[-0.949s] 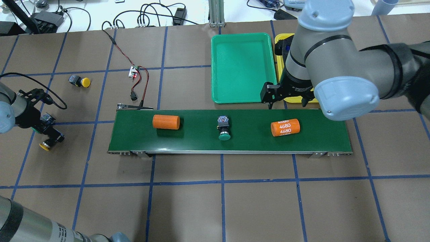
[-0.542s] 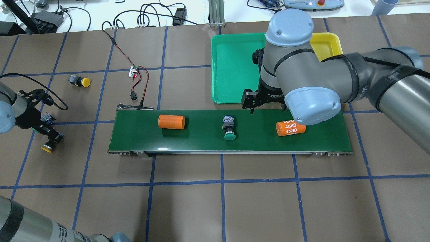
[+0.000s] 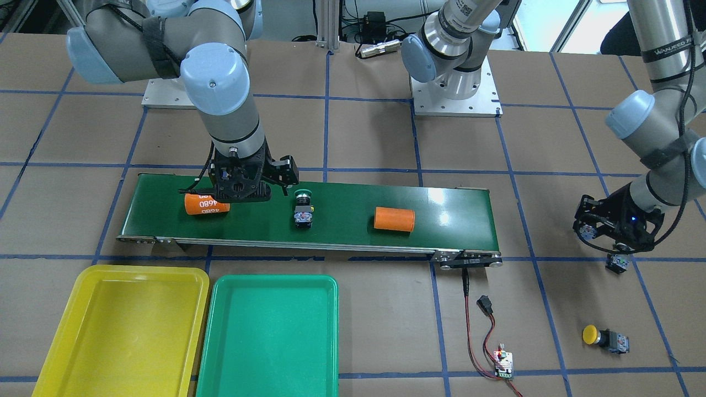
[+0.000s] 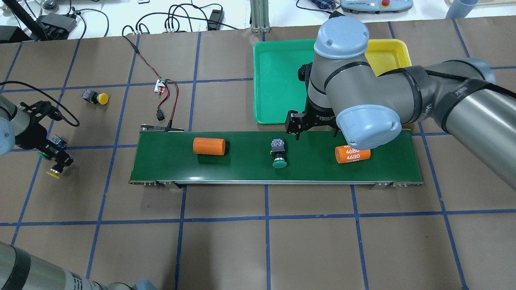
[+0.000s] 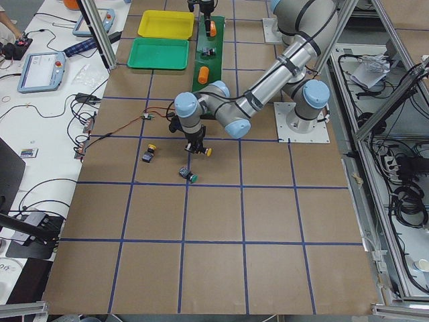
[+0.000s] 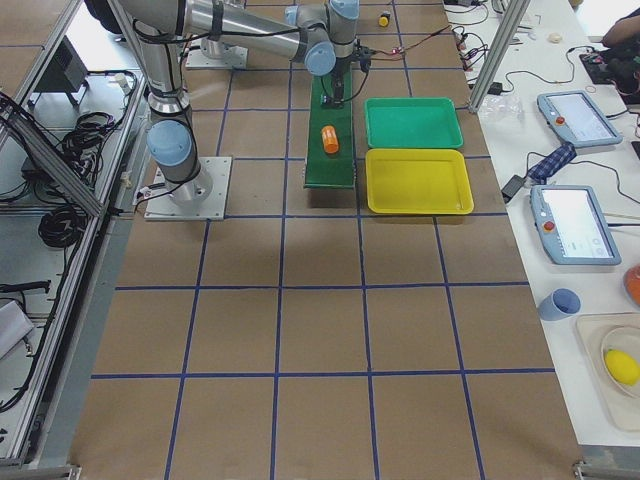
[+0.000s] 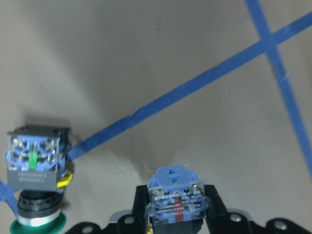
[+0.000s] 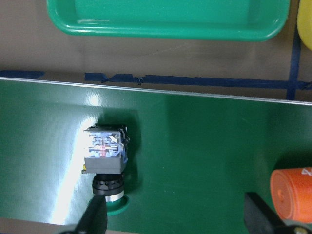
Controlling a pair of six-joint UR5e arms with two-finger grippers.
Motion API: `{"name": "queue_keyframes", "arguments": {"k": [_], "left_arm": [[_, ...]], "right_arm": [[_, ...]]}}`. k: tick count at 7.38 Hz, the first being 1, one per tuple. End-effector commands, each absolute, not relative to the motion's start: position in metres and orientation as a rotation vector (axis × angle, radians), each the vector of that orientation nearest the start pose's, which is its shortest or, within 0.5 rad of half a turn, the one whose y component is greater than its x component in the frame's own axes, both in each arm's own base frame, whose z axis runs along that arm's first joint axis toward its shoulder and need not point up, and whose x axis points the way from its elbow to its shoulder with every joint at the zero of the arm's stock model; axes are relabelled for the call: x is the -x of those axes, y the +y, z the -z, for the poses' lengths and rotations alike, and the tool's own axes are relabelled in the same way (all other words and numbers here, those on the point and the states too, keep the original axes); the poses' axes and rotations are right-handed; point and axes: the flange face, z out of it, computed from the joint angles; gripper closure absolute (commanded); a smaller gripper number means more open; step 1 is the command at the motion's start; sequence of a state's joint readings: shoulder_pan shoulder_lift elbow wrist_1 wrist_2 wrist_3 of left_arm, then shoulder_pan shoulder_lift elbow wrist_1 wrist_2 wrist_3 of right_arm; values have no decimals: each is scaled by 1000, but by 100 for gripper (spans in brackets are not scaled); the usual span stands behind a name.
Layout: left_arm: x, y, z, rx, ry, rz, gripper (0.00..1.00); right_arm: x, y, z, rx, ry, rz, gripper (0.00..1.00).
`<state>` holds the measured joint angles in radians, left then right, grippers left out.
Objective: Sort buttons by color to trays
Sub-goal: 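Lift button toward green tray while left gripper sets yellow-capped button on belt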
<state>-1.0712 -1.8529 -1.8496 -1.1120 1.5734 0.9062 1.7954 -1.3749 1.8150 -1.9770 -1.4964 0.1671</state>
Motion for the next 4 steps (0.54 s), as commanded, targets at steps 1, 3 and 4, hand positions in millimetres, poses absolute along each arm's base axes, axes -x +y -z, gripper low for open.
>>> {"name": "queue_keyframes", "arguments": {"k": [1,3,4], "left_arm": [[-32,-539,-289,-353,3220,-85,100],[65,-531,-298,-173,3214,-93,100],[79,-521,-287,-146,3218,-118,100]], "right_arm": [[-284,-491,-286,147,3061,-46,0],[-295,-494,-266,148,3084,-50,0],[-295,-494,-261,148,3090,-70,0]]}}
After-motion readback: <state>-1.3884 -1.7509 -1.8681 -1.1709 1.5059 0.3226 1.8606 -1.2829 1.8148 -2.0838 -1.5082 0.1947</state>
